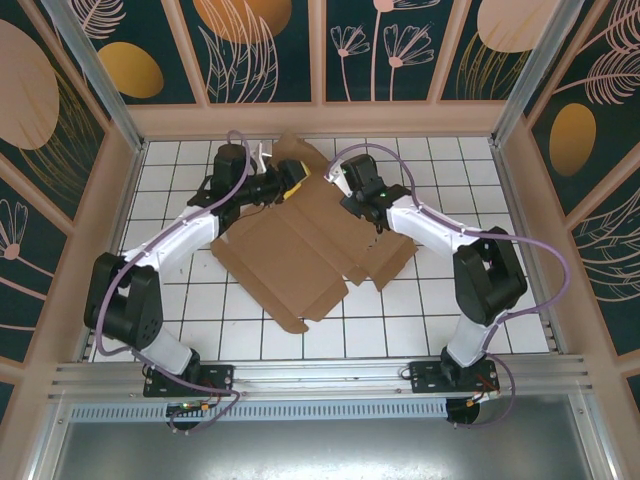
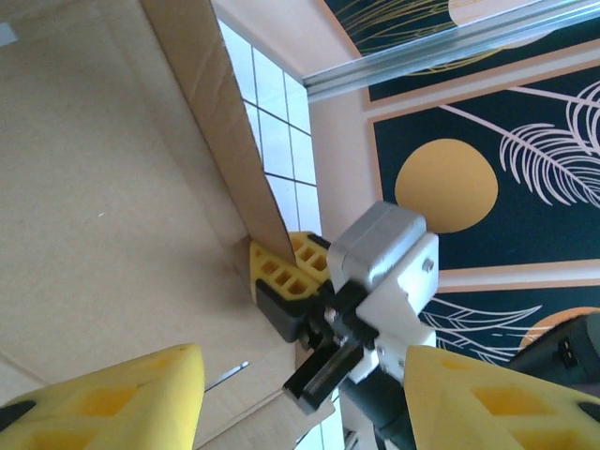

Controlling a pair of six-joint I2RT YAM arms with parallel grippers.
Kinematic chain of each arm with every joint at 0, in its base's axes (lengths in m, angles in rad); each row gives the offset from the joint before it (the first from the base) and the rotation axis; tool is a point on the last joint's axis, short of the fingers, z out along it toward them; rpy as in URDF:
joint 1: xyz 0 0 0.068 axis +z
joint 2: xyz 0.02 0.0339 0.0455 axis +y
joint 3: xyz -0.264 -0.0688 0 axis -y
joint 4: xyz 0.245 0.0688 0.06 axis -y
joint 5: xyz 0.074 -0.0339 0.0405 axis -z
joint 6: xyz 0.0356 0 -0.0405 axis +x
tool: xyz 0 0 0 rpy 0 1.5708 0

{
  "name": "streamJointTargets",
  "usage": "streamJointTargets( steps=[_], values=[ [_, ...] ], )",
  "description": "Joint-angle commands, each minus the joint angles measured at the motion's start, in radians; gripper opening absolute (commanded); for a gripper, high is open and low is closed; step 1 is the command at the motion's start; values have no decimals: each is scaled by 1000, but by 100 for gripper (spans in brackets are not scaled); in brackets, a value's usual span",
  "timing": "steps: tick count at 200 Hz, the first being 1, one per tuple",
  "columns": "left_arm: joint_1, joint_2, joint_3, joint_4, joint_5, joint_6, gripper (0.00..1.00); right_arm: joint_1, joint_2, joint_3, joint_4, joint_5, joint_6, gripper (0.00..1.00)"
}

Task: Fold the paper box

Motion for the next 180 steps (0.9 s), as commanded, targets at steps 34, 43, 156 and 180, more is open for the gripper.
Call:
streamJointTargets(
  steps=[34, 43, 156, 180],
  values=[
    [0, 160, 191, -66, 25, -44, 60, 33, -55, -24, 101, 30, -43, 0],
    [0, 177, 222, -92, 21, -36, 60, 37, -55, -23, 104, 35, -49, 0],
    [-11, 326, 436, -355, -28, 53, 58, 139, -68, -19, 173, 156, -205, 0],
    [-11, 335, 446, -363, -37, 67, 47, 163, -66, -18, 189, 178, -239, 0]
  ],
)
